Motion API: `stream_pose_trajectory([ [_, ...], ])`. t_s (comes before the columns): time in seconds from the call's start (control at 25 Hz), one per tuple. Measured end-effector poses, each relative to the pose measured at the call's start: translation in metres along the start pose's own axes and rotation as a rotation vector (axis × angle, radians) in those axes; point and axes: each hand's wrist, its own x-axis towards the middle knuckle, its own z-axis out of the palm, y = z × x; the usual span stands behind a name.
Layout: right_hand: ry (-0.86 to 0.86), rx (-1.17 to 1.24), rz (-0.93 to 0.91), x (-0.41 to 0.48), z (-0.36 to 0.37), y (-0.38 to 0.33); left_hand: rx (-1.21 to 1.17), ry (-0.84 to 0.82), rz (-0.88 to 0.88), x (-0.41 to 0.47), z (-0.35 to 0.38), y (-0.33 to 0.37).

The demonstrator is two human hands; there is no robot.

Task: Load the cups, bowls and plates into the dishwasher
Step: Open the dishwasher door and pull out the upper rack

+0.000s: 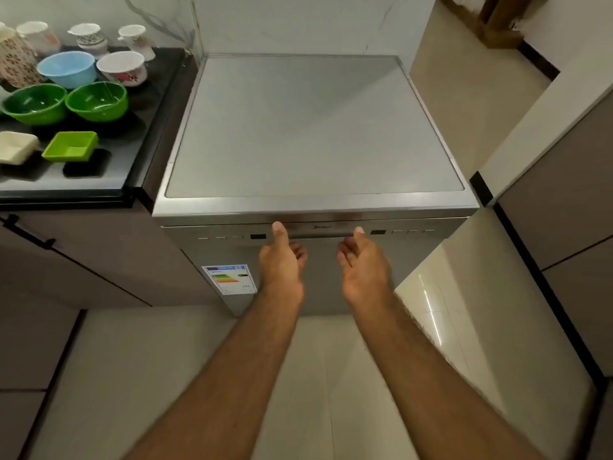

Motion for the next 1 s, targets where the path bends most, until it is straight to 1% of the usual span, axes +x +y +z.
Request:
stream_pose_trajectory([
  [0.08,-0.036,0.137,0.077,0.014,-0.001,0.005,-0.251,-0.074,-0.136,0.011,0.007,-0.005],
  [0.12,-0.063,0.173,0.111,0.016,-0.001,0.005,-0.312,-0.11,-0.142,0.015,0.009,-0.006],
  [0.28,-0.12,0.303,0.186,0.022,0.007,0.007,-0.46,-0.147,-0.132,0.029,0.017,-0.012],
  [0.4,-0.134,0.381,0.198,0.023,0.013,0.005,-0.557,-0.156,-0.157,0.037,0.019,-0.016],
  [0.56,-0.137,0.39,0.21,0.026,0.019,0.006,-0.621,-0.226,-0.158,0.041,0.019,-0.019],
  [0.64,-0.125,0.371,0.209,0.028,0.019,0.007,-0.623,-0.223,-0.145,0.037,0.02,-0.018],
  [0.76,-0.107,0.236,0.169,0.017,0.0,0.019,-0.538,-0.14,-0.12,0.01,0.007,-0.034],
  [0.84,-0.067,0.139,0.108,-0.003,-0.028,0.035,-0.377,-0.076,-0.066,-0.015,-0.015,-0.05],
  [0.92,0.036,0.056,0.053,-0.023,-0.058,0.048,-0.015,0.066,0.009,-0.037,-0.041,-0.059],
  [1.0,0.173,-0.096,-0.002,-0.04,-0.083,0.059,0.459,0.225,0.15,-0.054,-0.067,-0.062],
])
